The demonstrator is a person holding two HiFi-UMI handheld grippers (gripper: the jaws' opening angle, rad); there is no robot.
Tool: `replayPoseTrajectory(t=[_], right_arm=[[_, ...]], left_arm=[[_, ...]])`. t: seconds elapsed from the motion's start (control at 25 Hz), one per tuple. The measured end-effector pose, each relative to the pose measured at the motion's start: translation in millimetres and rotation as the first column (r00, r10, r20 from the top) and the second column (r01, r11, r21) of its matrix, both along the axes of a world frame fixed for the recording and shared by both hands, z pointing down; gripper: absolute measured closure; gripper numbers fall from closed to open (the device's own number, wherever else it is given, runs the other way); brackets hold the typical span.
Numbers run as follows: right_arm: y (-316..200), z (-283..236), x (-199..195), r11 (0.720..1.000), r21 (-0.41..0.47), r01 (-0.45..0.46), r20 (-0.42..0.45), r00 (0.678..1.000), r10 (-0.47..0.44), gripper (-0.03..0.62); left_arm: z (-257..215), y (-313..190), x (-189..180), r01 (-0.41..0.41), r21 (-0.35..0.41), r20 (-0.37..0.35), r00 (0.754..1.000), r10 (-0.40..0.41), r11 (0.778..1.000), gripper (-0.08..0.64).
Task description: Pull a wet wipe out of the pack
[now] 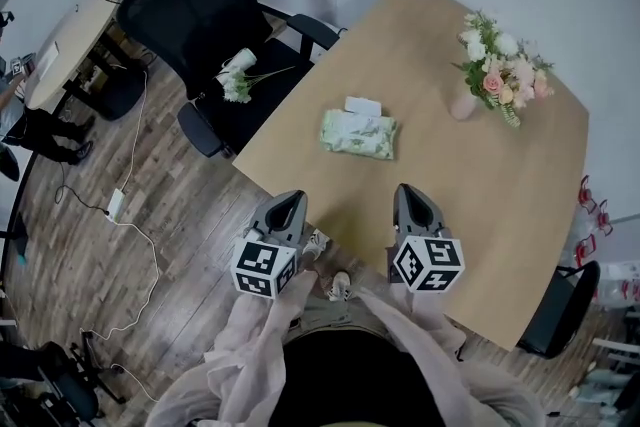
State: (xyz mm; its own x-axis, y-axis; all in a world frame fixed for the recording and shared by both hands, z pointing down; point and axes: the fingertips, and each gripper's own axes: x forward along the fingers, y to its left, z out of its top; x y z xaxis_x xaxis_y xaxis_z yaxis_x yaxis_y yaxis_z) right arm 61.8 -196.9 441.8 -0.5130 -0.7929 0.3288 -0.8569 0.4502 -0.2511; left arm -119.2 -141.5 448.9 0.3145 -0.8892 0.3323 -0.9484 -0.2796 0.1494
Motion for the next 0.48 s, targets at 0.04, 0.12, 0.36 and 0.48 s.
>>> replayPoseTrajectory(t=[0.04,0.12,0.36,0.48], right_arm=[[-2.8,1.3,-2.0,1.0,-0.004,-0.004,0.0,1.0,0.004,0.581],[-8.2,4.2,-5.9,1.0,-0.013,-0.008,-0.002,1.0,0.008,0.581],[-27.0,10.4,-14.7,0.999,-0.032,-0.037,-0.012,0.999,0.037,0.581],[-36.2,13.5,-18.2,0.998,-0.039,-0.048,-0.019,0.999,0.047,0.58]], left_arm=[[1.2,-4.4,-0.4,-0.01,-0.005,-0.001,1.0,0.01,1.0,0.548],[3.4,-13.8,-1.1,-0.029,-0.013,-0.001,1.0,0.029,0.999,0.548],[7.1,-42.4,-4.2,-0.082,-0.029,-0.007,0.997,0.082,0.996,0.548],[10.5,-53.9,-4.5,-0.108,-0.038,-0.013,0.994,0.108,0.993,0.548]])
